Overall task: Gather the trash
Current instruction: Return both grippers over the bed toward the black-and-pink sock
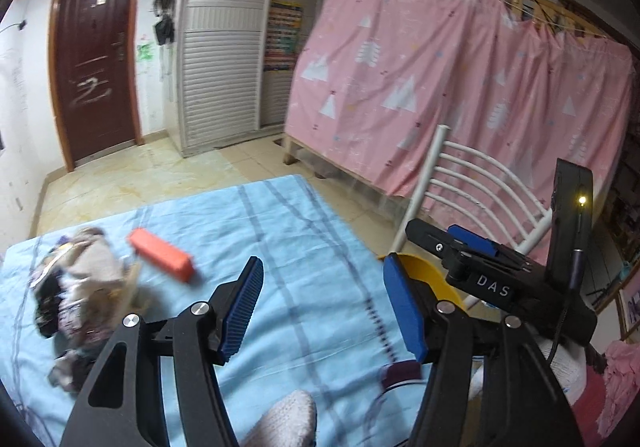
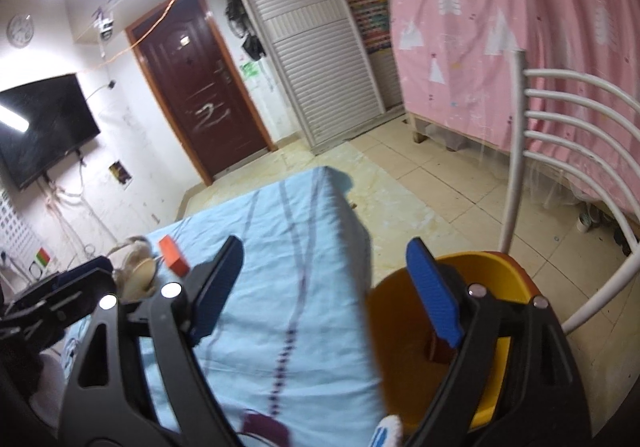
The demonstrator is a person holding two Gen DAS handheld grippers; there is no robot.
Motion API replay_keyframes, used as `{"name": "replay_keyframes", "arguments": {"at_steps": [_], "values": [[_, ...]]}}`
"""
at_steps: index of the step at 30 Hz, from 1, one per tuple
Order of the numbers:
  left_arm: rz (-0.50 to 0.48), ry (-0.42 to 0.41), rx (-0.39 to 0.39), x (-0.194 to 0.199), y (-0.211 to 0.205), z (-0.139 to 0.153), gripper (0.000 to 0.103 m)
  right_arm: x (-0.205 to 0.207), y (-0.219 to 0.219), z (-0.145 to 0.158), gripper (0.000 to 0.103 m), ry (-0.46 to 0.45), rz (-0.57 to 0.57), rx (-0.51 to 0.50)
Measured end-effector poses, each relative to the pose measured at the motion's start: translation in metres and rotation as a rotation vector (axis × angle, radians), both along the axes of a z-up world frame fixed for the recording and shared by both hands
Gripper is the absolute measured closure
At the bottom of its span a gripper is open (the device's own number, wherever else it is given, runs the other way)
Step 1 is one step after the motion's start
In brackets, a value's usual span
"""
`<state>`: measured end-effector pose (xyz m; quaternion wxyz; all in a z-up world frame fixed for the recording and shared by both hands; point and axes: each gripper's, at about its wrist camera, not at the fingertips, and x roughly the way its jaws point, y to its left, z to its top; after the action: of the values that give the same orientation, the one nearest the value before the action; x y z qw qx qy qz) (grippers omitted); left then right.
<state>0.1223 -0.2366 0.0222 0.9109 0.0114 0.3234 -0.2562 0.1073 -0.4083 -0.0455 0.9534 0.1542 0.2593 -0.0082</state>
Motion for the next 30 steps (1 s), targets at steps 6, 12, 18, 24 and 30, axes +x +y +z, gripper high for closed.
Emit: {"name": "replay_keyframes", "arguments": {"at_steps": [6, 12, 18, 24, 30], "values": [[0.088, -0.006, 0.002, -0.001, 0.051, -0.003, 0.042, 0.015, 0.041, 0.003, 0.020, 0.017, 0.065, -0.034], [0.180, 0.021, -0.004, 0.003, 0.102, -0.016, 0.035, 0.033, 0.074, 0.002, 0.019, 0.041, 0.123, -0.063], [0.251, 0.051, -0.008, 0.009, 0.139, -0.026, 0.034, 0.049, 0.106, -0.001, 0.017, 0.067, 0.183, -0.089], [0.283, 0.065, 0.009, 0.004, 0.164, -0.037, 0.034, 0.059, 0.129, -0.007, 0.014, 0.091, 0.236, -0.111], [0.299, 0.095, 0.031, -0.004, 0.182, -0.053, 0.031, 0.066, 0.143, -0.009, 0.014, 0.102, 0.269, -0.121]]}}
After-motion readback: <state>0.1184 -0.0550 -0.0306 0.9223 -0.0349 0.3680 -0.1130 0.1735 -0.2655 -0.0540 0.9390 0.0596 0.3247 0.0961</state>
